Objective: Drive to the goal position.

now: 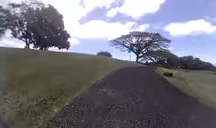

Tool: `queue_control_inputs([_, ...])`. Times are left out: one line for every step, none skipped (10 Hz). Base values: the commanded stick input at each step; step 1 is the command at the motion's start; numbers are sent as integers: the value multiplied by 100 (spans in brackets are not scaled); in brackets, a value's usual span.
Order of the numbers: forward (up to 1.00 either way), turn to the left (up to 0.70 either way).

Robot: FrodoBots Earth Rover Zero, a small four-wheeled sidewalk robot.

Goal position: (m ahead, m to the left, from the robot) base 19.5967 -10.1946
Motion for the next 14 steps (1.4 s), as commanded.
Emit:
queue_control_inputs([50,-50])
queue_control_inputs([50,-44])
queue_control_inputs([50,-19])
queue_control_inputs([50,0])
queue_control_inputs([50,0])
queue_control_inputs([50,0])
queue_control_inputs([50,0])
queue_control_inputs([50,0])
queue_control_inputs([50,0])
queue_control_inputs([50,0])
queue_control_inputs([50,0])
queue_control_inputs([50,0])
queue_control_inputs([50,0])
queue_control_inputs([50,0])
